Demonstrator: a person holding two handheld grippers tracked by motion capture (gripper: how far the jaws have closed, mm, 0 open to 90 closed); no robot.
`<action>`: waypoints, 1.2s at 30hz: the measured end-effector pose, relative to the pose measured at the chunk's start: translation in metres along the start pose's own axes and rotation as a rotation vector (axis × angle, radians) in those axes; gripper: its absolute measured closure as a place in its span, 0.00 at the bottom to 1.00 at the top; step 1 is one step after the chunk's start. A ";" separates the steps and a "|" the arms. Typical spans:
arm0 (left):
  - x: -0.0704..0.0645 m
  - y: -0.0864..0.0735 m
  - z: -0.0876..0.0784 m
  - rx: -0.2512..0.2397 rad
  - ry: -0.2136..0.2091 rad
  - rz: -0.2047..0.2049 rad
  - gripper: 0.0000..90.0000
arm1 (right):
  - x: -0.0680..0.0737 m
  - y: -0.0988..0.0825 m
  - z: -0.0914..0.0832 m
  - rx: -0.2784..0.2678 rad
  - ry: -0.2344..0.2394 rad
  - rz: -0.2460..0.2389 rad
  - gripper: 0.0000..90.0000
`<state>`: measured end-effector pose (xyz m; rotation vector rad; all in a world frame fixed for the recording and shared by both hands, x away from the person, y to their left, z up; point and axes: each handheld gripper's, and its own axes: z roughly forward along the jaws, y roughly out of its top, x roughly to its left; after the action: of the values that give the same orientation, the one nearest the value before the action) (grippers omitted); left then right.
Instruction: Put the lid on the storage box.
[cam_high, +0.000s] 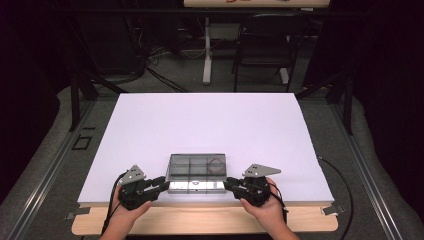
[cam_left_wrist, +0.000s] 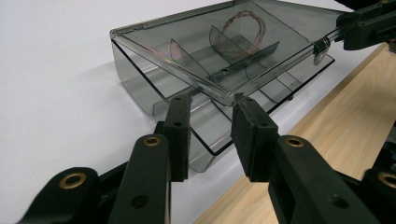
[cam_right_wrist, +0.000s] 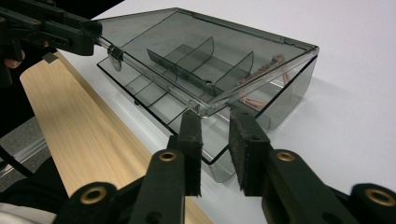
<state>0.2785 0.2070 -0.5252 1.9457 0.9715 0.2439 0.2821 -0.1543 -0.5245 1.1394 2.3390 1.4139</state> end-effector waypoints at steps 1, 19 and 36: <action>0.000 0.000 0.000 0.003 0.006 0.002 0.75 | 0.000 0.000 0.000 0.003 0.000 -0.003 0.81; 0.001 -0.004 0.007 0.046 -0.012 0.000 0.67 | -0.006 -0.006 0.007 0.039 0.016 0.004 0.67; -0.003 -0.009 0.013 0.082 -0.011 0.024 0.65 | -0.007 -0.011 0.012 0.092 0.012 -0.013 0.66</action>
<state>0.2786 0.1989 -0.5386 2.0321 0.9652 0.2096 0.2874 -0.1543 -0.5411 1.1395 2.4387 1.3252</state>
